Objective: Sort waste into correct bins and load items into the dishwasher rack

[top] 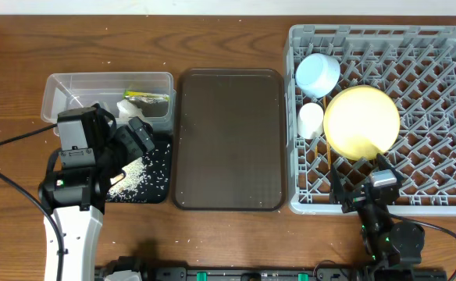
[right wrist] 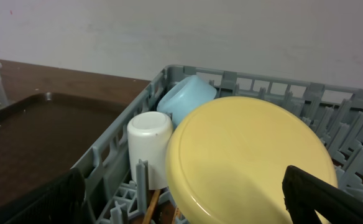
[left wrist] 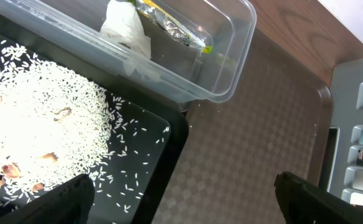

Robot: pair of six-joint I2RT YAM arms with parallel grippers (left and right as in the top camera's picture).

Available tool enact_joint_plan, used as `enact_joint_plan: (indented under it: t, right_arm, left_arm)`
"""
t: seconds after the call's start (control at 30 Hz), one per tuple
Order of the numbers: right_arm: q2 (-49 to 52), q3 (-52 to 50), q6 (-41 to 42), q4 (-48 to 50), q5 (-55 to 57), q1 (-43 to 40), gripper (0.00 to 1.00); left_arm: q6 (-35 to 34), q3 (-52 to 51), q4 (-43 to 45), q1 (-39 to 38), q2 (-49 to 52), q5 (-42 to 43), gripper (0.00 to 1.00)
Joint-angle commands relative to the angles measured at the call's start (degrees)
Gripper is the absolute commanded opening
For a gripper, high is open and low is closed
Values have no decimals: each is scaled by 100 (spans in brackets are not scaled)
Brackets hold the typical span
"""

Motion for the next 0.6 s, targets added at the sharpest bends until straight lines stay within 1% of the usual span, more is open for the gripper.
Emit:
enact_joint_plan:
  t: [0.0,0.57]
  right_arm:
    - [-39,-7,-72,-26,33,59,99]
    - [-39,-7,-72,-26,35,59,99]
  left_arm:
    - [72,120,0,22,7,-13,96]
    - [72,120,0,24,7,-66,96]
